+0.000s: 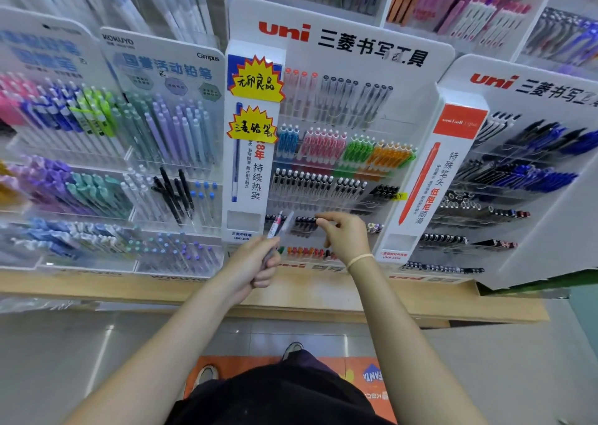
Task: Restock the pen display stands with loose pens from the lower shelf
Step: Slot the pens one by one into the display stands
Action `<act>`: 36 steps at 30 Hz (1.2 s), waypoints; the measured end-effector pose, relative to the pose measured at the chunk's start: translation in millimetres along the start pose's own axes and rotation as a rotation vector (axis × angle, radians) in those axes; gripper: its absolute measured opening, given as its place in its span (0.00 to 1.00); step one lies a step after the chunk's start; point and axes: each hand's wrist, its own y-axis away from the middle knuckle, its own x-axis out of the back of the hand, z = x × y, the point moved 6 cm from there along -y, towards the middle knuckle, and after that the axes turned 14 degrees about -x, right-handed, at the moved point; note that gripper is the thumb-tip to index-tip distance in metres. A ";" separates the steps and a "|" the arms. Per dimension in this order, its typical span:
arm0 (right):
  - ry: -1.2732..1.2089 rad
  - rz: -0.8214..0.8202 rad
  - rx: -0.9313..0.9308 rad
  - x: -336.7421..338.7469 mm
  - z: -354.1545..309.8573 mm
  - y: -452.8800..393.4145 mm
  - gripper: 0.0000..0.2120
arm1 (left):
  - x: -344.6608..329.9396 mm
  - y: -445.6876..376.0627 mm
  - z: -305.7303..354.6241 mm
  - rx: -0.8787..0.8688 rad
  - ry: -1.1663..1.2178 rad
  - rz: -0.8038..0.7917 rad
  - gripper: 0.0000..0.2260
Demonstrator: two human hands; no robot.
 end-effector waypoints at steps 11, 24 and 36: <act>-0.477 -0.376 -0.095 10.8 -23.0 48.5 0.10 | -29.9 1.9 15.9 -0.094 -0.175 -0.295 0.06; -0.628 -0.556 -0.083 11.0 -8.3 61.6 0.10 | -35.7 3.0 17.5 -0.054 -0.442 -0.386 0.08; -0.865 0.184 0.029 96.7 12.8 55.0 0.09 | -14.7 -1.8 16.7 -0.145 -0.553 -0.037 0.11</act>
